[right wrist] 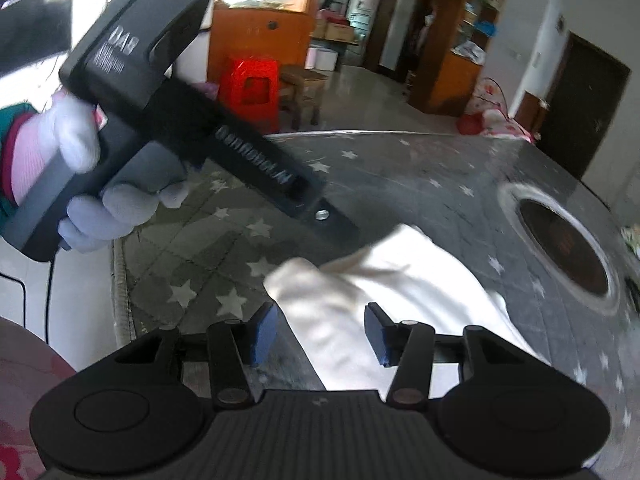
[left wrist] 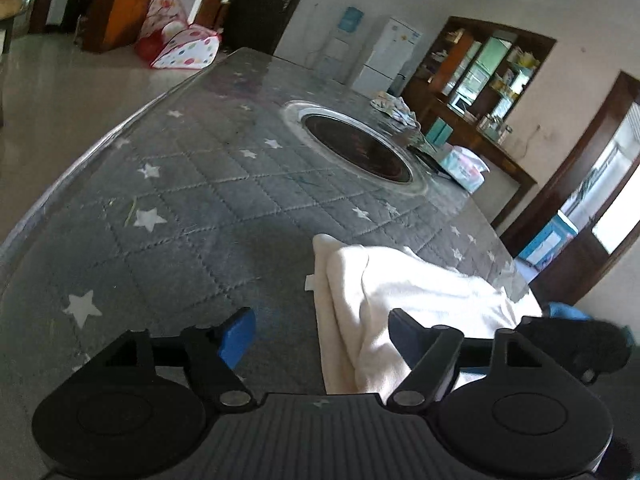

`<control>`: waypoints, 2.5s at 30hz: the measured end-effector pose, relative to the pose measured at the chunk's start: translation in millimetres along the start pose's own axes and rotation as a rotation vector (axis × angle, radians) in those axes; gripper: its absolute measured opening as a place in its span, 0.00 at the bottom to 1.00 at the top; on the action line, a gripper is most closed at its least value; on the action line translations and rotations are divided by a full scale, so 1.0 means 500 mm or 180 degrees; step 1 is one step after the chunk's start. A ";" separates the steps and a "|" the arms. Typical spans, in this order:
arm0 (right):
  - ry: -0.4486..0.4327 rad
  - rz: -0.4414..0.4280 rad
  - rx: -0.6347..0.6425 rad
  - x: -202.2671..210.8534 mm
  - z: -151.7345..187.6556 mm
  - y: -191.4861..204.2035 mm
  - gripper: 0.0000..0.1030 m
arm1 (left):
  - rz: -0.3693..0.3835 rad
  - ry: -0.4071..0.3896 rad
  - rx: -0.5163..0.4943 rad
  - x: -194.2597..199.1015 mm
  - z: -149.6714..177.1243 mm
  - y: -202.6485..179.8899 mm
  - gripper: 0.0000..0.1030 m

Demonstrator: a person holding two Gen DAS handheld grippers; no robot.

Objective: Fold clothes

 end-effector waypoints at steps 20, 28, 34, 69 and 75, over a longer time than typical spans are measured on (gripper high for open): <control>-0.0389 -0.0120 -0.0516 0.050 -0.045 -0.045 0.14 | 0.0541 0.0548 0.1167 -0.066 0.003 -0.035 0.85; -0.0501 -0.0299 -0.0571 0.074 -0.035 -0.021 0.13 | 0.0777 0.0781 0.1647 -0.108 0.027 -0.055 0.40; -0.0503 -0.0378 -0.0646 0.065 -0.020 -0.023 0.17 | 0.0729 0.0877 0.1810 -0.127 0.038 -0.031 0.18; -0.0872 0.0198 -0.2680 0.139 0.262 -0.364 0.22 | 0.0521 0.0737 0.1334 -0.117 0.028 -0.059 0.18; -0.0945 0.0243 -0.2769 0.139 0.267 -0.375 0.20 | 0.0440 0.0724 0.1181 -0.118 0.023 -0.069 0.18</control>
Point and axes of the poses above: each gripper's, at about its wrist camera, not at the fingertips, and x roughly against the way its jaws point, y to its left, z to its underside, the point moved 9 cm from there along -x, roughly the way its jaws point, and after that the axes turned 8 degrees about -z, right-handed, at the moved point
